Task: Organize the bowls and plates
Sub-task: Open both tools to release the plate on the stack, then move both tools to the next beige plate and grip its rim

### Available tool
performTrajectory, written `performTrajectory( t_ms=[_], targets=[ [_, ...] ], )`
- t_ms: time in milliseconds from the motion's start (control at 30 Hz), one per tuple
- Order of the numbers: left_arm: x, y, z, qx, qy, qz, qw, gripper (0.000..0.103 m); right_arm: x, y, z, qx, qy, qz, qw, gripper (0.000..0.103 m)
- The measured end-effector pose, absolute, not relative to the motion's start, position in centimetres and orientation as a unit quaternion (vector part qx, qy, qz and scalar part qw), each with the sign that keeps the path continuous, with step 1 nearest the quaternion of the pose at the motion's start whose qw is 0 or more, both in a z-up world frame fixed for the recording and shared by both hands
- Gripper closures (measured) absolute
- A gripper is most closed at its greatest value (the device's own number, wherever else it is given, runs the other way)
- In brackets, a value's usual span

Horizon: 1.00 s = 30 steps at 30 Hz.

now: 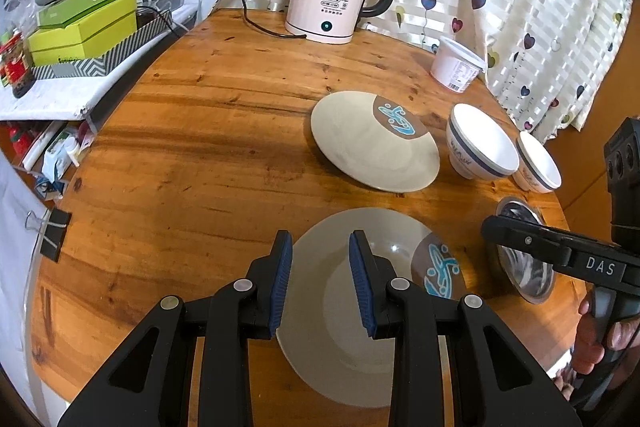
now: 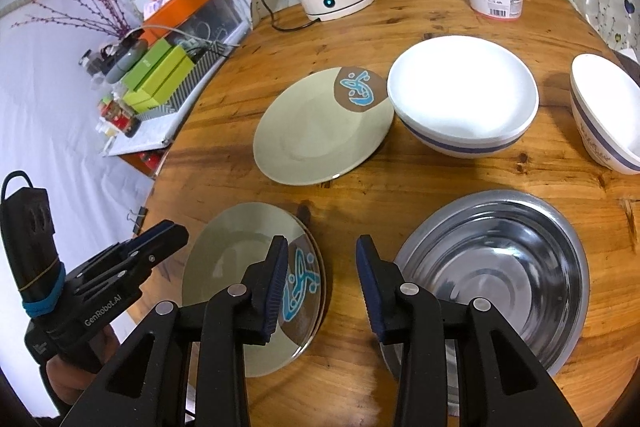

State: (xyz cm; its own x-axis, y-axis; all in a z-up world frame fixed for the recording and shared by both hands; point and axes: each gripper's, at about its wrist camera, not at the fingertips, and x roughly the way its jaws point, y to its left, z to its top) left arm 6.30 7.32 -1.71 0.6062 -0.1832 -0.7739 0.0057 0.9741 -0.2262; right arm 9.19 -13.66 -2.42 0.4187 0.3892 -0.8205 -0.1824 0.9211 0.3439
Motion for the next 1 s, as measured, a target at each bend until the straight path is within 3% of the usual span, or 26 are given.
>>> performTrajectory(
  t_ms=[600, 767, 1000],
  targets=[
    [11.9, 7.3, -1.6, -0.093, 0.453, -0.091, 0.882, 0.072, 12.3, -13.9, -3.0, 0.129, 0.518, 0.143, 0.833, 0.068],
    [13.8, 7.2, -1.8, -0.095, 0.454, -0.111, 0.879, 0.058, 13.3, -14.0, -3.3, 0.136, 0.52, 0.132, 0.833, 0.066],
    [16.2, 7.4, -2.1, -0.095, 0.456, -0.117, 0.877, 0.055, 14.6, -14.0, -3.7, 0.148, 0.523, 0.123, 0.83, 0.058]
  ],
)
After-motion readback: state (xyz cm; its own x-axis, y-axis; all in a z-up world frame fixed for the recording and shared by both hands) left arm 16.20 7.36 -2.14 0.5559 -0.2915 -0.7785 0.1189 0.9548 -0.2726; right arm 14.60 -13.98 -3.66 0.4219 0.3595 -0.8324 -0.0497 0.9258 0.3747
